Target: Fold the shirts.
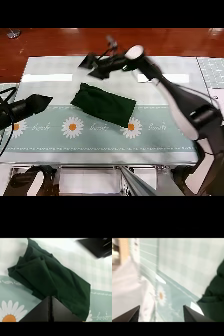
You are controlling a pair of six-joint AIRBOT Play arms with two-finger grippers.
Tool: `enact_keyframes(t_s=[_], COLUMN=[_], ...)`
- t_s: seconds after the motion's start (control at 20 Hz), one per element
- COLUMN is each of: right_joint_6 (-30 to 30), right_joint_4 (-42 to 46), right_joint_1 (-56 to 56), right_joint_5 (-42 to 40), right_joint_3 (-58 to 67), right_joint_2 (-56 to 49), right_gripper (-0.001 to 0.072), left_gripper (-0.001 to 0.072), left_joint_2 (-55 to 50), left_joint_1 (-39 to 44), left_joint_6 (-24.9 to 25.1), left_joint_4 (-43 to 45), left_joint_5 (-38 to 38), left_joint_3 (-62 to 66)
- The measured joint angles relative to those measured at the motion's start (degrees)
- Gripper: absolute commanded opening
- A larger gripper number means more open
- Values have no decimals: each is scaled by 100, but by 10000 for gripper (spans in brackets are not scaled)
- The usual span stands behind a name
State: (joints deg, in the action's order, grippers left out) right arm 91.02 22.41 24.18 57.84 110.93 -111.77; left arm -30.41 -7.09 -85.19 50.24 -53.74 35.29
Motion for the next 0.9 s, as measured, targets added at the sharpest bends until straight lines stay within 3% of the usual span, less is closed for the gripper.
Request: enact_keyframes(t_s=[0.15, 0.3, 0.4, 0.5, 0.6, 0.7, 0.9], right_joint_6=[-146, 68, 627, 1440, 2044, 2175, 1276], right_joint_4=[664, 3176, 4927, 5740, 5560, 4730, 2922], right_joint_1=[-911, -1473, -1709, -1814, -1871, -1895, -1648], right_joint_5=[1064, 1963, 1735, 973, -61, -968, -1700], right_joint_3=[15, -623, -2070, -3956, -5845, -7265, -8358], right_joint_2=[686, 1853, 3139, 4472, 5521, 6074, 5893], right_gripper=[624, 623, 623, 623, 623, 622, 623], left_gripper=[26, 26, 26, 26, 26, 26, 26], left_joint_2=[4, 4, 0, -7, -13, -13, -13], left_joint_1=[0, 0, 0, 0, -2, 7, 28], left_joint_6=[-13, -11, 9, 50, 105, 149, 203], left_joint_4=[-129, -184, -201, -219, -225, -225, -225], left_joint_5=[72, 90, 94, 107, 116, 125, 125], left_joint_3=[-101, -138, -146, -151, -155, -155, -155])
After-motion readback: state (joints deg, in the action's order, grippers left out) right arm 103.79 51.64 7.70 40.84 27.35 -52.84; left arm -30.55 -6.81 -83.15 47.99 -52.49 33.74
